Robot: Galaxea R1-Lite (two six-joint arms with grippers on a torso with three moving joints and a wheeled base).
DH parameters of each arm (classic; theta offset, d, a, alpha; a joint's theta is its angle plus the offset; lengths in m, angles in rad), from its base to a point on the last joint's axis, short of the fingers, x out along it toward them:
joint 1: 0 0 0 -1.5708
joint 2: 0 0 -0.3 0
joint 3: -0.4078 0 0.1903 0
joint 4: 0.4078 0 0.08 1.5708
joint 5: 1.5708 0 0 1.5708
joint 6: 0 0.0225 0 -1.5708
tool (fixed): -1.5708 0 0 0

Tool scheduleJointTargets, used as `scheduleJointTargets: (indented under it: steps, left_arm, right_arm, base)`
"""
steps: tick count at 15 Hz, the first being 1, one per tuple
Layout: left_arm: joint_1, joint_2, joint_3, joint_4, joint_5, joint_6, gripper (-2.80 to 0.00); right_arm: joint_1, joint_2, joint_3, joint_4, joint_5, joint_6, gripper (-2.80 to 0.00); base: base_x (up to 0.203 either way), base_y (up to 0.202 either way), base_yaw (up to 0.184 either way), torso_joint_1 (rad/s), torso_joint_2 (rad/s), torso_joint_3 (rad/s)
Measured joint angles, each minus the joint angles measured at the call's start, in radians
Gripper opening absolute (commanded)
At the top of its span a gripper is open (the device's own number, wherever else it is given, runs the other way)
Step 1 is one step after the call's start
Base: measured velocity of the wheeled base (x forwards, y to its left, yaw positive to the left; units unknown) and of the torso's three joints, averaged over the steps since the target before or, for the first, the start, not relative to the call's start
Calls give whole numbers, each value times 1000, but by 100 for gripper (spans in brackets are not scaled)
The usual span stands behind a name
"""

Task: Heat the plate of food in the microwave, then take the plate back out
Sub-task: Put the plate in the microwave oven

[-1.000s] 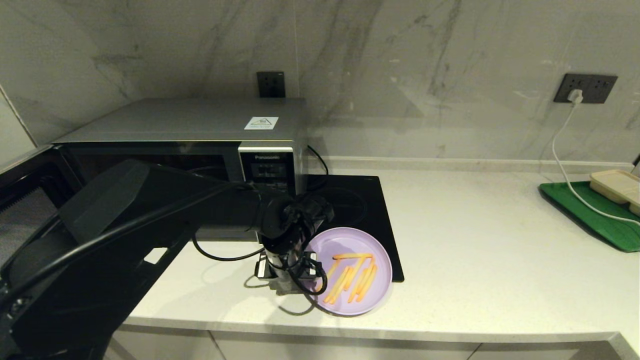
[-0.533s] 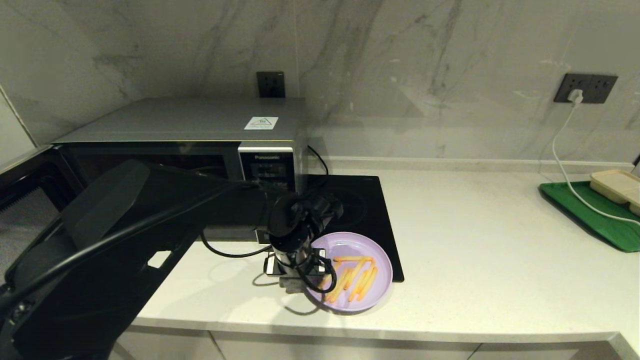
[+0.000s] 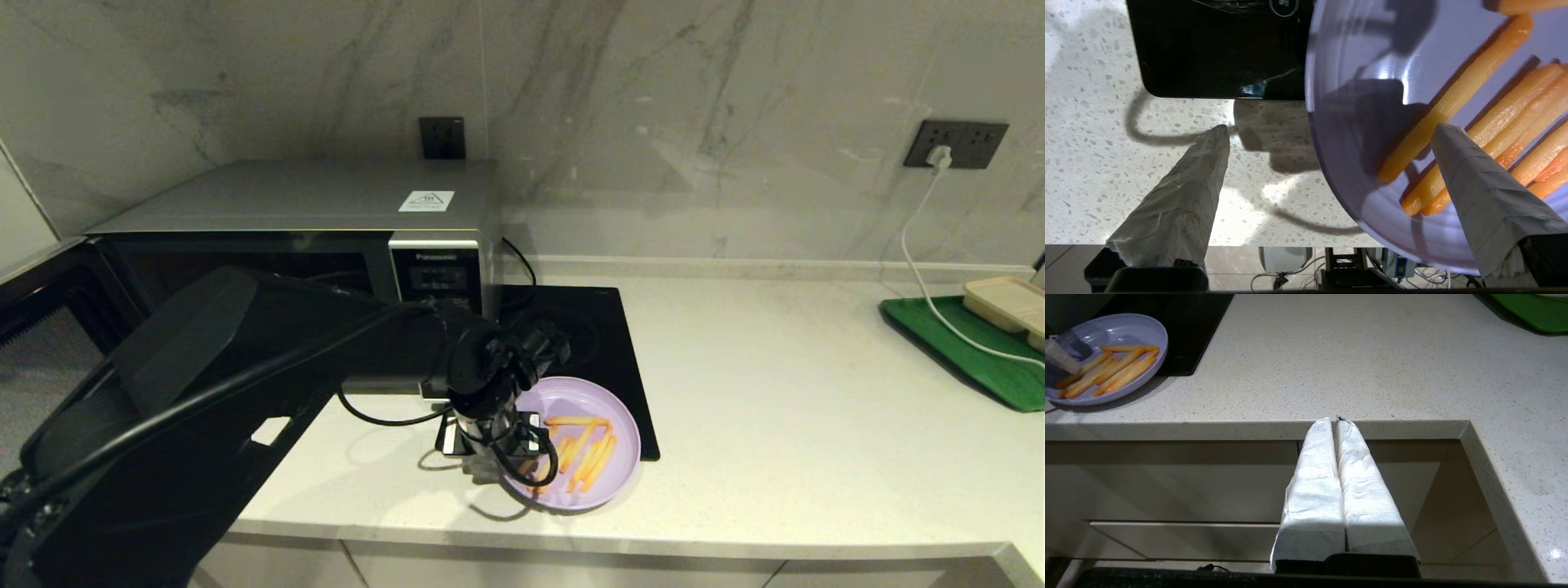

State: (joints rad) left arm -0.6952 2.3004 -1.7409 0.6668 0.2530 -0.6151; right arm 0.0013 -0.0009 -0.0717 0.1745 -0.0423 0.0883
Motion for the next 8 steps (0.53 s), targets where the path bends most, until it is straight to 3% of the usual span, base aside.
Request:
scheduleJointTargets:
  steps: [8]
  left_arm:
    - [38,-10,-4,-2,-7,1,0]
  right_arm:
    - [0,0,0,0,0,0,-280]
  base:
    - [0,0,0,0,0,0]
